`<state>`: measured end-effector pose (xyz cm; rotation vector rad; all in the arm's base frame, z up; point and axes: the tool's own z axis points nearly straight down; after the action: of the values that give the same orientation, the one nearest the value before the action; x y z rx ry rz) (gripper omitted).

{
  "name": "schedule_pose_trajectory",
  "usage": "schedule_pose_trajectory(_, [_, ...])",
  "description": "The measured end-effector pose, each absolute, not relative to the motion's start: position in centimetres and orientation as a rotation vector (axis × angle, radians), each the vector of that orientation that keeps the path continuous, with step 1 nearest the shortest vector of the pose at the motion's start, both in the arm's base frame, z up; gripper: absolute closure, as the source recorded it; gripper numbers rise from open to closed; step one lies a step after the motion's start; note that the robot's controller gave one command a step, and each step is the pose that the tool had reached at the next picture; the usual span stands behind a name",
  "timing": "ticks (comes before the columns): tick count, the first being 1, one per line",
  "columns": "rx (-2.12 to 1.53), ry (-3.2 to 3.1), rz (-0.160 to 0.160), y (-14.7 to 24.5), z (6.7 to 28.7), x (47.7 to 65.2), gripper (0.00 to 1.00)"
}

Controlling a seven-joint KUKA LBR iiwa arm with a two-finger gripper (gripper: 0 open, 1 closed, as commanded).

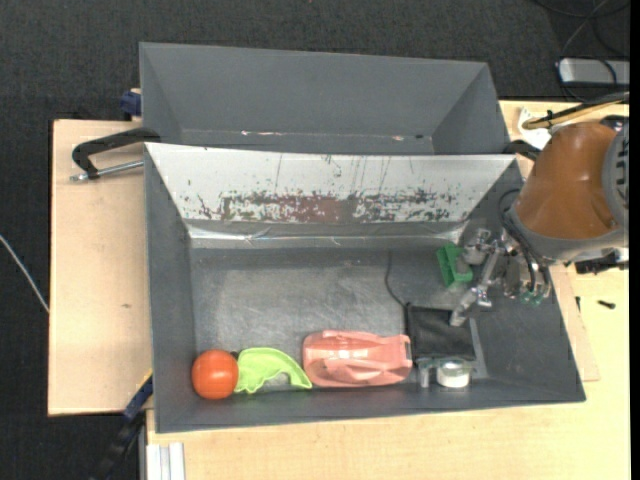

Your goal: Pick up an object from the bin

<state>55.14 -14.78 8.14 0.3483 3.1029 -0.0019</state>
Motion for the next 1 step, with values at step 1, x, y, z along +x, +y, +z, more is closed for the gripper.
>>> schedule_pose_trajectory(1, [0.349,3.077,-0.009,-15.03,8.69,55.77,1.00])
